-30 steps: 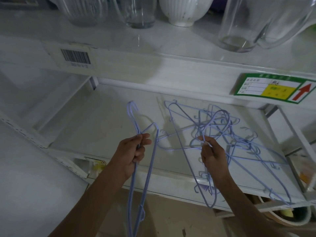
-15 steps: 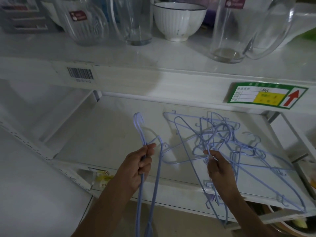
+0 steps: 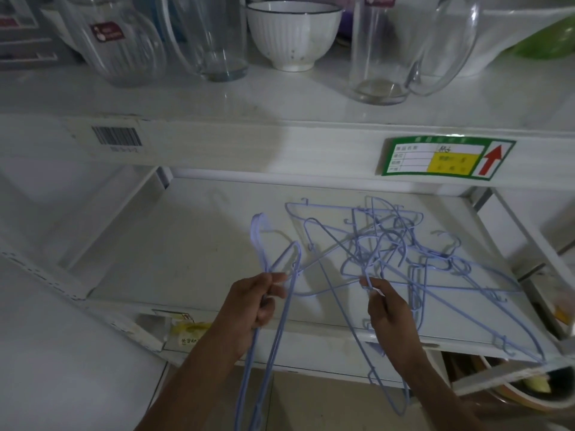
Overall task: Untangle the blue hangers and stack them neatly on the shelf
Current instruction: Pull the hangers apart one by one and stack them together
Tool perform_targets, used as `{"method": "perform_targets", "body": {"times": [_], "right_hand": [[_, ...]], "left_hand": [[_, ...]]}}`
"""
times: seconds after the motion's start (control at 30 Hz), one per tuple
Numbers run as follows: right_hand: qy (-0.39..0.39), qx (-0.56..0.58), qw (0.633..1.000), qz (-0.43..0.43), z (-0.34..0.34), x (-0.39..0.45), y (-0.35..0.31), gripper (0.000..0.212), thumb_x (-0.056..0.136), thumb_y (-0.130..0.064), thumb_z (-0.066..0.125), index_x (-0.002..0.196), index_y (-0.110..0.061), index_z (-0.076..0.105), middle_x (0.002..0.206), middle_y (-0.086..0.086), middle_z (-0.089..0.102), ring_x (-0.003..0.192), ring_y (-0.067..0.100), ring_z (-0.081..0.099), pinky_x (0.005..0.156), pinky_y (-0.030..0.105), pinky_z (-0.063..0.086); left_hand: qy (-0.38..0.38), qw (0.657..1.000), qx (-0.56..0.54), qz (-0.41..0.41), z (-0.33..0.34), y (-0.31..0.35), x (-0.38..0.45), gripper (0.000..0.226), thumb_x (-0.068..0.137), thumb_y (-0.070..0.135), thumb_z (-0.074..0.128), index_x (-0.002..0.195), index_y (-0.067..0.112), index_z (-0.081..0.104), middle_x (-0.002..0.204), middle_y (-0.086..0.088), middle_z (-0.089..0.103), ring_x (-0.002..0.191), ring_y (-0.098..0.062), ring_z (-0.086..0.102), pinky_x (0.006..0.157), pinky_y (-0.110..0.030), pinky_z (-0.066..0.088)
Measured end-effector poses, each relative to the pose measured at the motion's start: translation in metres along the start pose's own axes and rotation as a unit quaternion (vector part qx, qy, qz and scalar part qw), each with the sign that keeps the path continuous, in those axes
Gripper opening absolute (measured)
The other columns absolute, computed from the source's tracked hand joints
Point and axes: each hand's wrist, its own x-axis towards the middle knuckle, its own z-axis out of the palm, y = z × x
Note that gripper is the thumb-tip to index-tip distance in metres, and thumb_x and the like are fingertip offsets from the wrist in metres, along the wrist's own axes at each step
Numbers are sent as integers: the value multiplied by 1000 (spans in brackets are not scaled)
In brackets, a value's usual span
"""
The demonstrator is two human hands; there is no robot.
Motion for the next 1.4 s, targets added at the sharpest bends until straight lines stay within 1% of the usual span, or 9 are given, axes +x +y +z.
{"method": "perform_targets", "body": {"times": [0.17,0.3,0.57,0.87,0.97,1.1,1.2,1.27,1.4], "right_hand": [[5,-20,1000,-1,-6,-4,3,34,108,-6,37,121,-21,65,48,-11,37,42,7,33,43,19,28],[12,-33,999,5,-9,0,10,35,107,-6,37,119,-24,65,48,-9,36,40,6,33,43,19,28],[8,-46,999,-5,-14,3,14,34,108,-7,38,121,-25,63,54,3,37,46,16,32,44,20,28],[-16,-101,993,-58,-39,9,4,25,108,-13,40,111,-26,62,50,-6,44,41,7,36,45,27,29],[-12,-148,985,-86,-63,25,-2,20,108,-15,43,109,-21,62,56,-1,49,45,18,43,48,35,39],[10,-191,974,-120,-93,51,-15,18,107,-24,49,98,-18,64,70,-7,62,61,17,59,61,37,48],[4,-232,963,-138,-107,66,-20,23,106,-32,50,96,-17,65,78,6,69,72,29,66,65,41,52],[-24,-281,943,-177,-110,70,-25,29,105,-39,46,90,-18,60,70,1,61,69,30,63,61,38,48],[-63,-314,894,-312,-117,73,-45,39,104,-49,42,71,-28,39,55,-7,33,51,21,44,65,31,33]], "left_hand": [[126,975,179,46,-13,-20,-3,32,108,15,40,100,2,68,56,-6,60,34,-8,40,36,-17,27],[156,958,237,43,-12,-37,-5,37,108,19,38,95,1,68,48,1,47,33,-6,35,35,-19,28],[91,987,127,-50,-15,-25,-3,41,109,20,38,98,-9,65,45,3,34,33,-6,24,36,-12,18],[22,993,115,30,6,-6,-18,33,108,19,39,102,-7,60,48,6,28,35,-4,20,40,-12,17],[9,989,128,72,5,12,-26,30,108,20,41,100,0,62,51,7,27,37,-4,20,41,-13,18],[-16,984,139,114,-1,39,-35,29,107,19,42,103,-1,62,58,2,22,40,-5,18,43,-15,15],[-5,979,171,109,-4,51,-33,31,107,19,41,107,-3,63,60,-1,23,41,-7,19,43,-16,16],[9,977,177,117,-3,54,-28,31,108,18,40,109,-5,62,61,-3,27,41,-7,21,41,-17,17],[13,961,223,160,15,61,-14,32,108,19,39,100,2,65,60,-1,64,41,-11,50,42,-21,35]]}}
